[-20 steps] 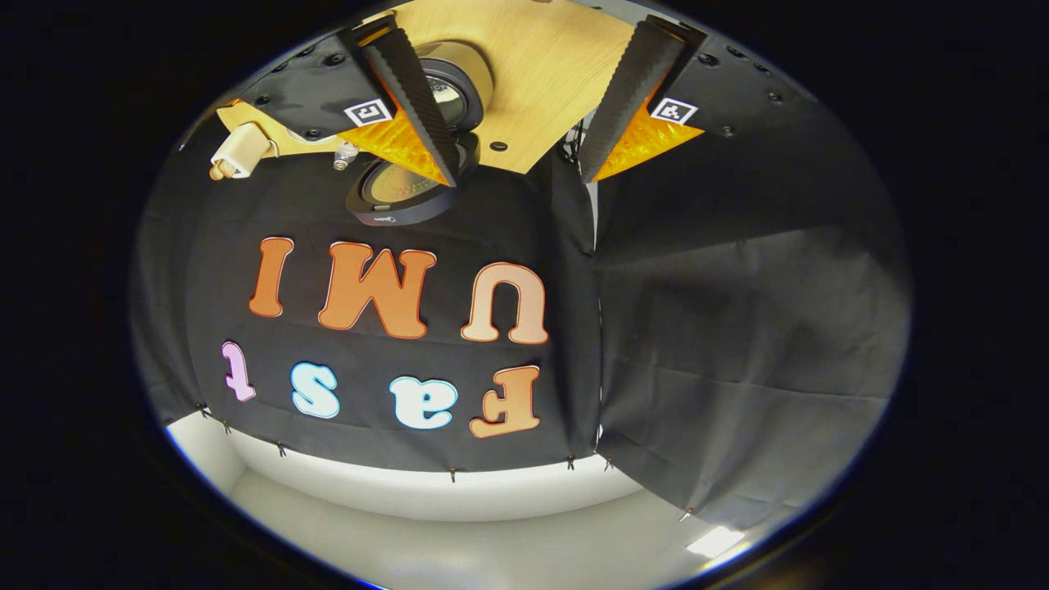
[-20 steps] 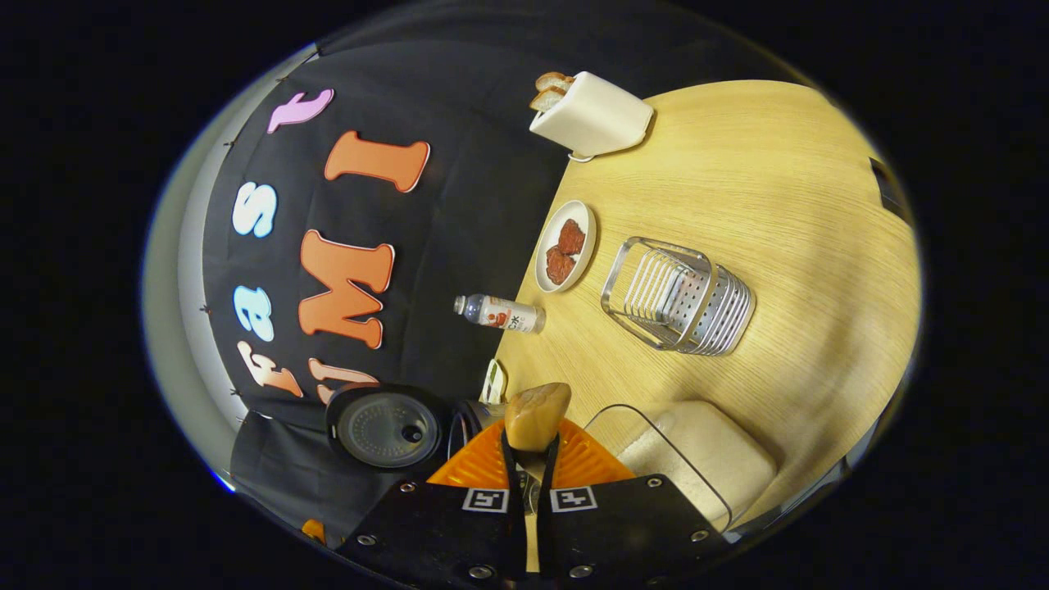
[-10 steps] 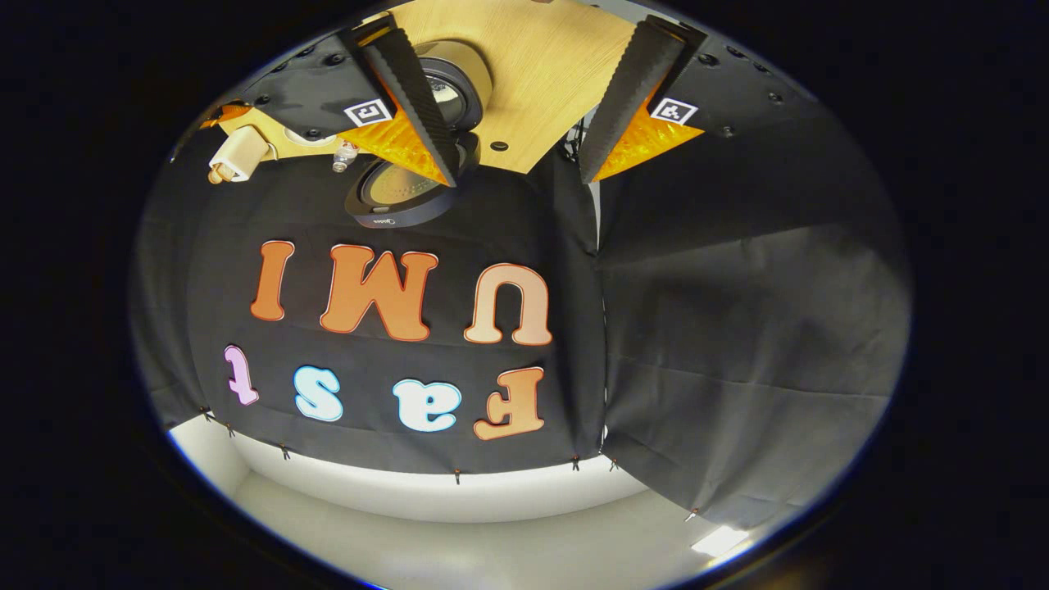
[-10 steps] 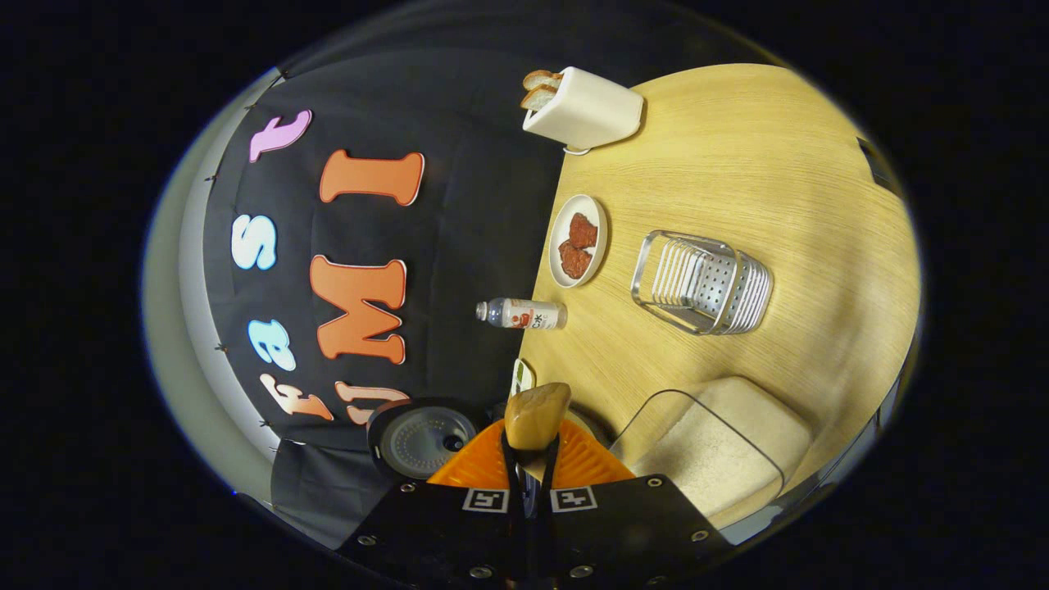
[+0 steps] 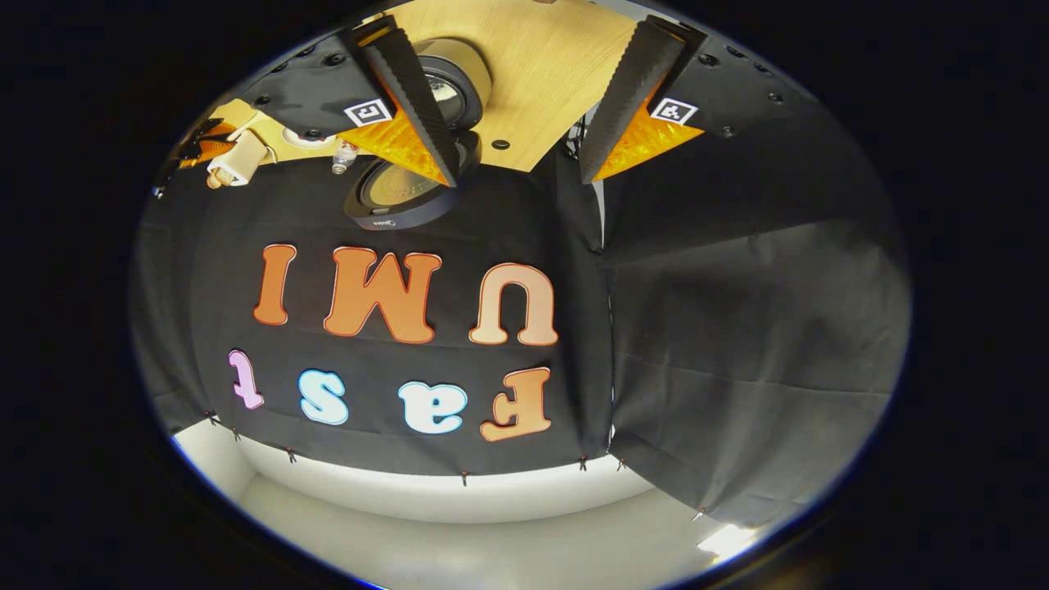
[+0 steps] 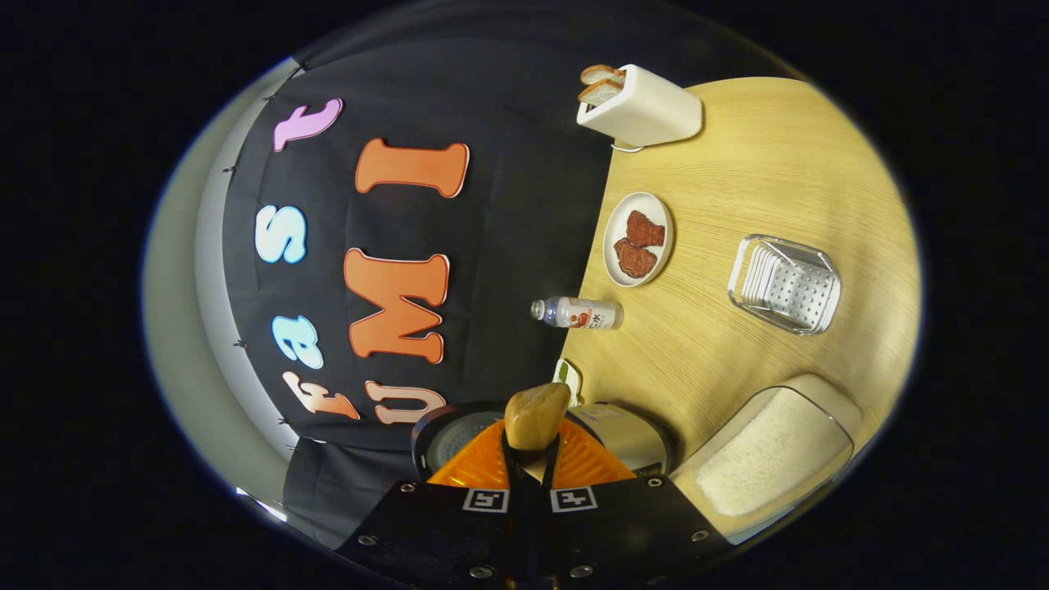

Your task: Close the left gripper, press the button to open the rice cooker; take a wooden spoon from the chopstick holder with the right hand, scoop a spoonful of rice and pour it into the rice cooker, then put the wooden spoon back into the chopstick holder.

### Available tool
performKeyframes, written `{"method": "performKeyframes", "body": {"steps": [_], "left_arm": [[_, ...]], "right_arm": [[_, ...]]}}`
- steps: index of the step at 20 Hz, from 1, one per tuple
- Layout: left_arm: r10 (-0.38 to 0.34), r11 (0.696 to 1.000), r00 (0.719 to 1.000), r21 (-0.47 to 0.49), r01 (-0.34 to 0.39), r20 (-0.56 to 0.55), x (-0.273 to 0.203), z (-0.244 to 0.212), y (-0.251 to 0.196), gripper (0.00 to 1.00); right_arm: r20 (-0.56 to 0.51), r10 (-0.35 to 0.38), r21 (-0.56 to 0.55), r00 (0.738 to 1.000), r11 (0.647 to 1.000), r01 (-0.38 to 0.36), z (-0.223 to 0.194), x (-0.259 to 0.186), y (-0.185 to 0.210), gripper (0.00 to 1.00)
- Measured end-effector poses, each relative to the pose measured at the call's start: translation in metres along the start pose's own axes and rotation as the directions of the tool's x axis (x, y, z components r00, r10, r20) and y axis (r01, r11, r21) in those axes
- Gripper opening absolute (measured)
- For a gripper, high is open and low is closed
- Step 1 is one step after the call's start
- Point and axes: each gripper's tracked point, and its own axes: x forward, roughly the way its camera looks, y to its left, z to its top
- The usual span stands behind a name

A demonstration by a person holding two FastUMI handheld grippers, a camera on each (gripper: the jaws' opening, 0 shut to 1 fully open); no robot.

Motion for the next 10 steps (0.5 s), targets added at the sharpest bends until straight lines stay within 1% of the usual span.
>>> {"method": "performKeyframes", "body": {"steps": [4, 5, 6, 10], "left_arm": [[-0.008, 1.0, 1.0, -0.006, 0.008, -0.011, 0.003, -0.003, 0.007, 0.96], [-0.012, 1.0, 1.0, -0.01, 0.011, -0.016, 0.003, -0.005, 0.009, 1.0], [-0.017, 1.0, 1.0, -0.012, 0.017, -0.019, 0.003, -0.004, 0.009, 0.98], [-0.028, 1.0, 1.0, -0.012, 0.028, -0.013, -0.002, -0.001, 0.019, 1.0]], "right_arm": [[-0.006, 0.028, -0.012, 1.0, 1.0, -0.028, -0.005, 0.02, 0.033, 0.04], [-0.005, 0.034, -0.017, 0.999, 0.999, -0.034, -0.009, 0.025, 0.041, 0.04], [-0.004, 0.038, -0.021, 0.999, 0.999, -0.038, -0.01, 0.032, 0.048, 0.05], [-0.007, 0.051, -0.048, 0.999, 0.998, -0.051, -0.026, 0.061, 0.075, 0.04]]}}
